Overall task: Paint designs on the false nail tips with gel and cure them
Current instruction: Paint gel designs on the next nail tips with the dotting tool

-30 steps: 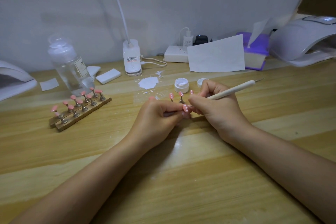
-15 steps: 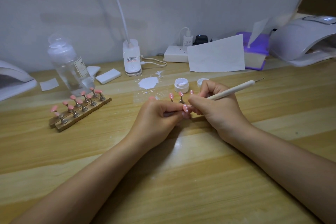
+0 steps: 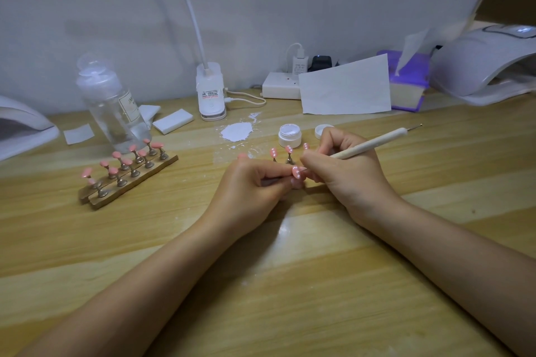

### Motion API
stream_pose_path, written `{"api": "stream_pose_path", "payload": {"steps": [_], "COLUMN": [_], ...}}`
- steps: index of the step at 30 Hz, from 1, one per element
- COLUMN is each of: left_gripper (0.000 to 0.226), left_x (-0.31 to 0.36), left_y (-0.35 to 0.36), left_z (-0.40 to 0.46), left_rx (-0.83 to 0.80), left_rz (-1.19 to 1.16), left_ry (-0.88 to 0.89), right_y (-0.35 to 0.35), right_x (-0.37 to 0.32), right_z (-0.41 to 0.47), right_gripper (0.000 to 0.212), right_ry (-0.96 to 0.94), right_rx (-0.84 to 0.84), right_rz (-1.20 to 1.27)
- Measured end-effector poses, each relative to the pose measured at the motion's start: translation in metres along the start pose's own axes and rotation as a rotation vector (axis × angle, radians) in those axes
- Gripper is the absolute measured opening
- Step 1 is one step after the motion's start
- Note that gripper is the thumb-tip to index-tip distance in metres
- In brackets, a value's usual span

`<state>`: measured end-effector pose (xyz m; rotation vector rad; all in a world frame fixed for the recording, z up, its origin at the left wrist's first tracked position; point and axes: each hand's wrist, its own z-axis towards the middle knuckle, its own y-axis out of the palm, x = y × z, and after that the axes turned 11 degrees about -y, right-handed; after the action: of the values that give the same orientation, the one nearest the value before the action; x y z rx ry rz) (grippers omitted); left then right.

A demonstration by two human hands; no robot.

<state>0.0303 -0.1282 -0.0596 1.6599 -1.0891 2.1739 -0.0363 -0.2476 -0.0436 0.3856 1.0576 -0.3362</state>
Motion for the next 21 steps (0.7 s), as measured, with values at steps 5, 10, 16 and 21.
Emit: {"api": "stream_pose_path", "payload": {"steps": [5, 10, 16, 21], "left_gripper": [0.020, 0.017, 0.018, 0.017], "left_x": [0.0009, 0.0011, 0.0003, -0.0010], "left_y": [0.0004, 0.0005, 0.0003, 0.0004], "left_z": [-0.0004, -0.0002, -0.0002, 0.0008], "left_rx": [0.001, 0.011, 0.007, 0.004], "left_rz": [-0.007, 0.020, 0.011, 0.013], "left_ry": [0.005, -0.003, 0.010, 0.026], "right_y": [-0.0001, 0.0000, -0.0006, -0.0020], "right_x": [-0.0004, -0.0008, 0.0011, 0.0037], "right_z": [-0.0003, -0.0002, 0.0001, 0.0011], "right_gripper": [0.037, 0.038, 0.038, 0.037], "right_ry": [0.002, 0.003, -0.006, -0.012], "right_rx": [0.001, 0.001, 0.003, 0.011], "right_rz": [0.001, 0.011, -0.005, -0.030]}}
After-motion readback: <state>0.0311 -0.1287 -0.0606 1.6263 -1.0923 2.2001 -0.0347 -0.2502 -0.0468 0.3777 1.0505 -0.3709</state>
